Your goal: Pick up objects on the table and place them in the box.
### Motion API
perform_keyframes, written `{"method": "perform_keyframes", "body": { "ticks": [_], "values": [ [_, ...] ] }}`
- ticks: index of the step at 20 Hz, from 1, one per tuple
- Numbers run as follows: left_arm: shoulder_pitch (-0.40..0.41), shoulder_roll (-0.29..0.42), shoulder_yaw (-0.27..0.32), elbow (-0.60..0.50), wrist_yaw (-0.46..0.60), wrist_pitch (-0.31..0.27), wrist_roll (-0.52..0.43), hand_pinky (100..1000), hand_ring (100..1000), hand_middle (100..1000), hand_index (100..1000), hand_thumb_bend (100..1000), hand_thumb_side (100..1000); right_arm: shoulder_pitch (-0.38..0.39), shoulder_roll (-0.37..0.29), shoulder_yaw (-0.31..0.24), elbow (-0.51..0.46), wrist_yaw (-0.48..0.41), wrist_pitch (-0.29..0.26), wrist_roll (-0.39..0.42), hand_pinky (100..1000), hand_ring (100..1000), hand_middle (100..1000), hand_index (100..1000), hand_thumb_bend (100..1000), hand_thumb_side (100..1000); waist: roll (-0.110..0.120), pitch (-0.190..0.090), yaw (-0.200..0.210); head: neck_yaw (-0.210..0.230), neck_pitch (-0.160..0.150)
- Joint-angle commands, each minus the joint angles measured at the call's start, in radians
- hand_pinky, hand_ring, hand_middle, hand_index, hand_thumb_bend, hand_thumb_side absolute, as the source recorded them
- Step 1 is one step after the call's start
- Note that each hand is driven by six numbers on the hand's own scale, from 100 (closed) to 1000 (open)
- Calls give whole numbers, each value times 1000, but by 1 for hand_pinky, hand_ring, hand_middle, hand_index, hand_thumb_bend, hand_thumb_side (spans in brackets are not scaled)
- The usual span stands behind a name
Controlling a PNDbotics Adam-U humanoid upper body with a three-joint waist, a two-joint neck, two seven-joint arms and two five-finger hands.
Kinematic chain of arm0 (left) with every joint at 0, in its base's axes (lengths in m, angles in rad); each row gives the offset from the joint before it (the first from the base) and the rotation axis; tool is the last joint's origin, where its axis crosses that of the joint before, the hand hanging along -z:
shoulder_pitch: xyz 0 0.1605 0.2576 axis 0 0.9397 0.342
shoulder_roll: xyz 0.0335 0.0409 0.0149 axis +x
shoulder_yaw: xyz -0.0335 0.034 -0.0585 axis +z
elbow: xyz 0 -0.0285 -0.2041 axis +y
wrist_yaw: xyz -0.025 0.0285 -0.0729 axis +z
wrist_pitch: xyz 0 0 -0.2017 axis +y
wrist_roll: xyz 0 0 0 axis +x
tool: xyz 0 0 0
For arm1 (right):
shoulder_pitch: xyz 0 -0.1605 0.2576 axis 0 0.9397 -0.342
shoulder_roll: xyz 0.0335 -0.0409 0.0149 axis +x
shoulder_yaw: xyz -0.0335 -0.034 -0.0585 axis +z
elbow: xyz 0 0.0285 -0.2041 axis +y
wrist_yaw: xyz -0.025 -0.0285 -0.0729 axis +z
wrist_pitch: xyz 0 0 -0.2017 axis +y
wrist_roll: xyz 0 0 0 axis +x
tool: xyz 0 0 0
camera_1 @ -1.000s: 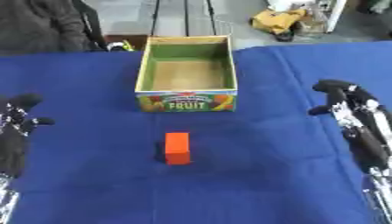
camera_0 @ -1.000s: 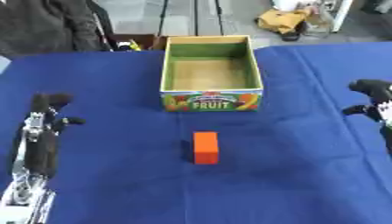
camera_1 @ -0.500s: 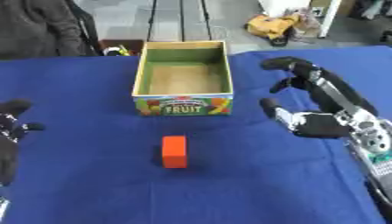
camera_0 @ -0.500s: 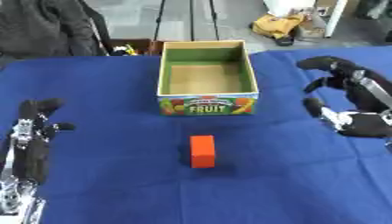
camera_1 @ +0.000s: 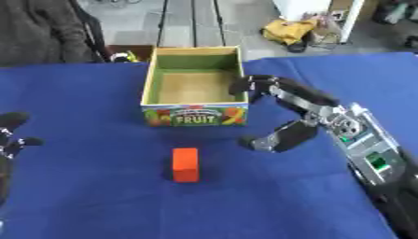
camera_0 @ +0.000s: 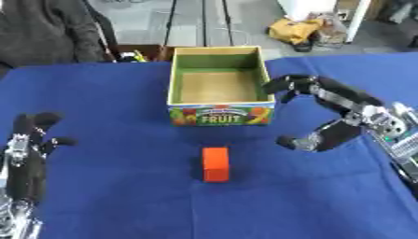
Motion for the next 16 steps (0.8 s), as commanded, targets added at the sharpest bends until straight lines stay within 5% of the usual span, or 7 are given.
{"method": "perform_keyframes", "body": {
  "ticks": [1,16],
  "values": [
    [-15,18,-5,-13,0,-1,-6,557,897,683,736,711,805,-50,21,16,88,70,-46,23,743,972,890,889,448,407,0,-12,6,-13,-15],
    [-19,12,-11,-11,5,1,-13,557,897,683,735,710,806,-147,150,19,410,206,-132,31,734,969,873,881,431,450,3,-6,39,-53,-23]
  ]
}}
